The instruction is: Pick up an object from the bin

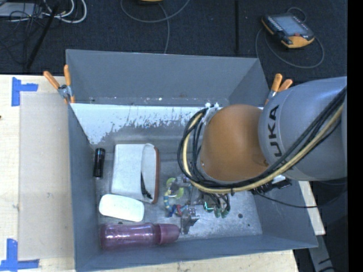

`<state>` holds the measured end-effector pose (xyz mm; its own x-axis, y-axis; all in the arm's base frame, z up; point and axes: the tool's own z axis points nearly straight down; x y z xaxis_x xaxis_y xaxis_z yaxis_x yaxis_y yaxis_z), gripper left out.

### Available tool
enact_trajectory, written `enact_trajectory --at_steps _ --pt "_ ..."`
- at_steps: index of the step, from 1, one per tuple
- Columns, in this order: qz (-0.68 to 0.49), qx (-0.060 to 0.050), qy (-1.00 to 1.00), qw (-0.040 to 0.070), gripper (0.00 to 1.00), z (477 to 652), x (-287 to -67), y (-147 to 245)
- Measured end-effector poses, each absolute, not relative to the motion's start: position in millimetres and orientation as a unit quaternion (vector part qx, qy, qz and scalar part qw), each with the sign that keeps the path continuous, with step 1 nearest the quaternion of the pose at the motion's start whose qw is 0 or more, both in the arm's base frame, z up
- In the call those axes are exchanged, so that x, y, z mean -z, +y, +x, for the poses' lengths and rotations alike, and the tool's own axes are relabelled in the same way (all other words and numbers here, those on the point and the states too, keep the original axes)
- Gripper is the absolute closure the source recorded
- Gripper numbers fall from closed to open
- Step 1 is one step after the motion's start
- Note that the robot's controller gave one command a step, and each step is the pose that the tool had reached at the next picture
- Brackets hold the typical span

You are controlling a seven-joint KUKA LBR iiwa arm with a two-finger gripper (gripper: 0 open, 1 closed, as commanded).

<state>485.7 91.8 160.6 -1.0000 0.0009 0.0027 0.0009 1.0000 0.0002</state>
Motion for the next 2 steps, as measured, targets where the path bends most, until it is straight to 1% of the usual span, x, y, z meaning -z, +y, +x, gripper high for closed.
enact_trajectory --at_steps 1,2 --pt "0.014 0.000 -1.000 0.001 1.00 486.3 -70.5 78.1" --pt "0.013 0.000 -1.000 0.001 1.00 486.3 -70.4 78.0"
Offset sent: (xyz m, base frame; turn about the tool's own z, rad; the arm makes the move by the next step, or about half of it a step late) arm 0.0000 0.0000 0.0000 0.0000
